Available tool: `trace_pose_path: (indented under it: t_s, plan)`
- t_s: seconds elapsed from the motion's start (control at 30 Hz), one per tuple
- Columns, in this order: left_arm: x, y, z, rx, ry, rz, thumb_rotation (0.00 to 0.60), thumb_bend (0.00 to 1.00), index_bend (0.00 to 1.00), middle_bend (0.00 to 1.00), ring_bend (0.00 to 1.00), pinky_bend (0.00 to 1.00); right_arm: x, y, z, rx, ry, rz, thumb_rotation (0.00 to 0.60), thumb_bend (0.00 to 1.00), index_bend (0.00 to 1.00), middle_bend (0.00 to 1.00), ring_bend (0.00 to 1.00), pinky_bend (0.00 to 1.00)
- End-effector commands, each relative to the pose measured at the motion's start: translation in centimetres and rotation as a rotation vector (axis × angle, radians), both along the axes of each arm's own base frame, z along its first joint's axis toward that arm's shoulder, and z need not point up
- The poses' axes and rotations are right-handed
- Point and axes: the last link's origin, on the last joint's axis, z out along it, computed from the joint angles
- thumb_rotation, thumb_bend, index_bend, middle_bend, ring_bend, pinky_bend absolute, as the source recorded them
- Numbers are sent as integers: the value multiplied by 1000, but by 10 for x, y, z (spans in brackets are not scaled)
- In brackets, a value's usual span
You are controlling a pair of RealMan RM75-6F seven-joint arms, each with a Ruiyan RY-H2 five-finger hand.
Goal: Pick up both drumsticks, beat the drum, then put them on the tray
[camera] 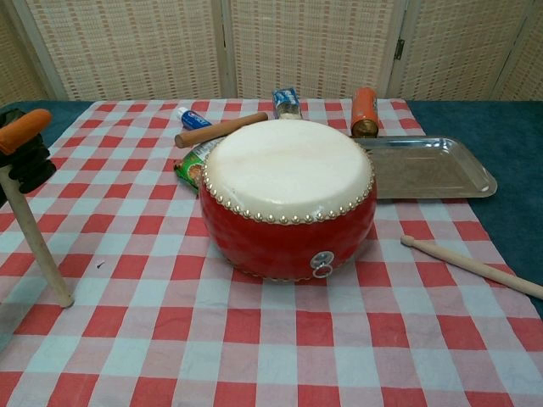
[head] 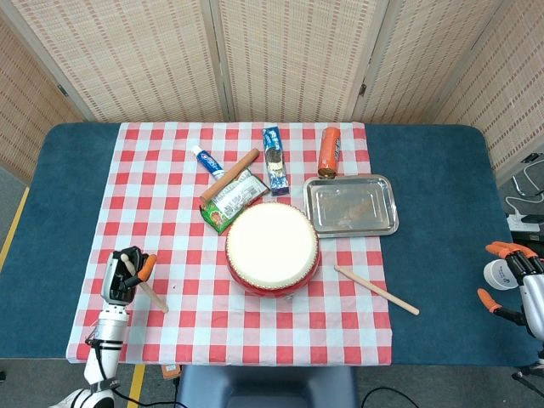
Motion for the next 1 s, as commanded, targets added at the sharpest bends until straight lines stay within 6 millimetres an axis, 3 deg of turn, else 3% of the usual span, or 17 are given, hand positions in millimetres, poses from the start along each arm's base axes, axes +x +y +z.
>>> trace_pose_path:
  t_s: [0.03,0.23,0.37,1.0]
  plan:
    - [-4,-15,-1,-52,51,-41,600,340,838,949,872,867,0,1,0,1,0,0,600,184,256,224,184,322]
    - [-8,-26,-4,-103,93,-75,600,340,806,913,843,842,1,0,-1,3,-1,4,600,184,256,224,184,322]
    - [-9,-38,-12,-138,211,-158,600,340,761,881,817,818,2,0,-2,6,-2,8,600,184,256,224,184,322]
    - [-25,-45,-33,-182,328,-186,600,294,758,872,795,810,3,0,-1,4,-1,-3,600,184,256,227,184,322]
